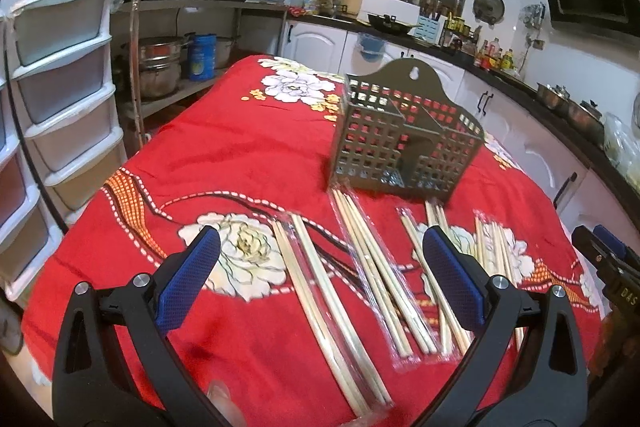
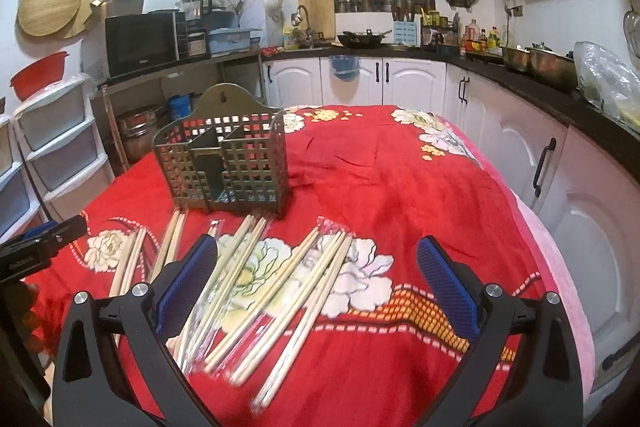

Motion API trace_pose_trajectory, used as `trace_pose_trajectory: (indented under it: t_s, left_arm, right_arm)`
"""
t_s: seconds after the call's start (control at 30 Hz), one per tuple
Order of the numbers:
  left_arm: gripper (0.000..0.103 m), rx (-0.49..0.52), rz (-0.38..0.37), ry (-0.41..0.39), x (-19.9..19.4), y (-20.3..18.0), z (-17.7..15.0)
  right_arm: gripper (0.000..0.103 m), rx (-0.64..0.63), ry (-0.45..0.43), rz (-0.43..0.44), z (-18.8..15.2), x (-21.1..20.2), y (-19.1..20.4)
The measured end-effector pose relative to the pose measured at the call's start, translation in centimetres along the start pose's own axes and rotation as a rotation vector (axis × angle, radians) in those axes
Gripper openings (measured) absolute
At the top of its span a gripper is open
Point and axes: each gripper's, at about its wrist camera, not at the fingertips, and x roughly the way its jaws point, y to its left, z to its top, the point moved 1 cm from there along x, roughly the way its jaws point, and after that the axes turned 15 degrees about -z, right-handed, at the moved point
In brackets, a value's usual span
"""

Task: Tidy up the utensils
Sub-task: 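Lower the left tool onto a chopstick pack while the right tool closes on another pack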

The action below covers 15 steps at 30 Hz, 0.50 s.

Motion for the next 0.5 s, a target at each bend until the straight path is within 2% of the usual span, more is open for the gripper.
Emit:
trace_pose_trajectory:
  t_s: [0.17,0.37,0.4,0.43,0.47,0.5]
  left_arm:
    - [0.093,-0.029,0.021,0.024,0.9,2.0,1.0]
    - [0.091,-0.065,-0.008,0.116,2.9,4.5,0.7]
    - [0.084,-0.069,-0.013,0.139,3.3,4.9,0.5]
    - [0.078,-0.072,-0.019,0.157,3.7,5.2,0.5]
    - [0.075,-0.075,-0.025,0.177,4.0,5.4,0.4]
    - [0.067,-0.081,-0.033,0.194,4.3,5.5,0.3]
  right_arm:
    - [0.097,-0.025,0.029,-0.034,0.9,2.4,-0.4]
    - [0.097,-0.032,0.094,-0.025,1.0,5.1,-0.8]
    - [0.094,-0.032,0.107,-0.023,1.0,5.5,-0.8]
    - [0.087,-0.031,0.123,-0.016,0.9,6.0,-0.9]
    - [0.083,-0.032,0.144,-0.011,0.8,6.5,-0.9]
    - [0.078,-0.033,0.16,-0.009,0.6,6.9,-1.0]
